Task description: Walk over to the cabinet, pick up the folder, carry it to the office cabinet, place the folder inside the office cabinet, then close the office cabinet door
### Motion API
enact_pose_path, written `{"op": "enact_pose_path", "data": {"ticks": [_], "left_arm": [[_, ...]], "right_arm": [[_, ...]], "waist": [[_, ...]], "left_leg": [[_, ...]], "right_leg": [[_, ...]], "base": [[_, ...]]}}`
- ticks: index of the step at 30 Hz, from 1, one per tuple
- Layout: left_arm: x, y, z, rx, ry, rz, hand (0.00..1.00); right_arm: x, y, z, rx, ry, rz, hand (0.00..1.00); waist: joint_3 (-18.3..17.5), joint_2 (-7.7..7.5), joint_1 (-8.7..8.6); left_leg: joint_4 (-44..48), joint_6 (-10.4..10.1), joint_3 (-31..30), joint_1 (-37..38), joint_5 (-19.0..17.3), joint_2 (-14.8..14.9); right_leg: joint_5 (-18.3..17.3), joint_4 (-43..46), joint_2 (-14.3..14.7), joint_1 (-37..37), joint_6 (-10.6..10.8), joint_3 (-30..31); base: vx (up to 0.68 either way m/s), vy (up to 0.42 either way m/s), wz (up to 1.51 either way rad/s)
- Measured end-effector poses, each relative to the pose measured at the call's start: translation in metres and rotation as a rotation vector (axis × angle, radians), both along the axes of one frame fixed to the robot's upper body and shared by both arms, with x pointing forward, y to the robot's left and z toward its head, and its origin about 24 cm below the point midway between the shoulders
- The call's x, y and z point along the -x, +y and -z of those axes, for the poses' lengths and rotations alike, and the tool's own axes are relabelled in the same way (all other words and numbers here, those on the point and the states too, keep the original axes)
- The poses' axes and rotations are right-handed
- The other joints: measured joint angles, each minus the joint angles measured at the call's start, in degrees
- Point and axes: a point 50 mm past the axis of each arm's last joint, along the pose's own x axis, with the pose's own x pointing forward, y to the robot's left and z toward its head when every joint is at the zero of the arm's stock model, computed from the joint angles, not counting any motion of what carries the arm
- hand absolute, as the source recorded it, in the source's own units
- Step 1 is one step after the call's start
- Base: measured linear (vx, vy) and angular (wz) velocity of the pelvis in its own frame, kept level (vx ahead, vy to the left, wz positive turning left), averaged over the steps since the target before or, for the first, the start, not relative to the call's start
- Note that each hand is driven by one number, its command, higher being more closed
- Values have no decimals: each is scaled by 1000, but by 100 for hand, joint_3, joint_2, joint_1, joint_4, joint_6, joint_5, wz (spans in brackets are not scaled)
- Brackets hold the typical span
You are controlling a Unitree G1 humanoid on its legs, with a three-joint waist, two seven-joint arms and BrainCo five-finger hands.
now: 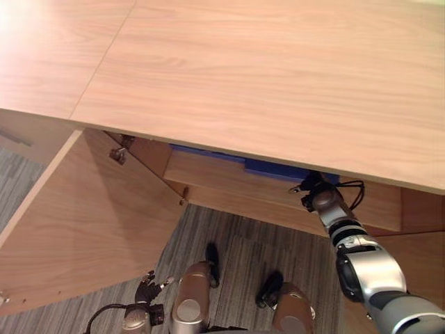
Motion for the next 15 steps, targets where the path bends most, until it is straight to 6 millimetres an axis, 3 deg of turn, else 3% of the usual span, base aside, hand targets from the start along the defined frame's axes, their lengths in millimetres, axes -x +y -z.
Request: {"op": "enact_pose_path", "data": {"ticks": [3,6,11,12,13,14,15], "left_arm": [[2,1,1,-2,7,-18,0],[4,-1,2,12,8,-48,0],[9,-1,5,24,20,-113,0],[13,-2,8,30,34,-130,0],[25,-6,14,51,75,-176,0],[31,-7,17,60,94,-205,0],[35,-7,19,60,110,-215,0]], "right_arm": [[14,27,23,-20,31,-55,0],[39,45,58,-66,122,-76,0],[88,69,110,-236,282,-32,0],[99,70,121,-274,329,-6,0],[117,69,138,-328,409,48,0],[129,65,147,-359,450,90,0],[138,63,154,-399,474,132,0]], "waist": [[-162,-165,-14],[-454,-227,-73],[-669,-291,-129],[-671,-296,-111],[-729,-236,-100],[-767,-197,-105],[-796,-202,-104]], "left_leg": [[-554,-67,201,383,242,57],[-999,-92,401,739,373,65],[-806,-180,725,1012,168,204],[-539,-216,624,1005,26,266],[-151,-287,-320,948,-389,309],[56,-480,-715,929,-610,311],[182,-497,-963,937,-731,270]], "right_leg": [[256,-555,258,204,-37,116],[438,-993,423,428,-23,236],[654,-1417,682,660,-47,663],[687,-1453,726,673,-62,815],[763,-1490,865,685,-83,1190],[837,-1537,956,669,-85,1421],[886,-1583,1001,662,-79,1561]], "base": [[86,-47,-32],[59,-13,-30],[38,-24,-47],[-8,-72,-102],[-34,-26,-138],[-38,21,-140],[-47,86,-129]]}}
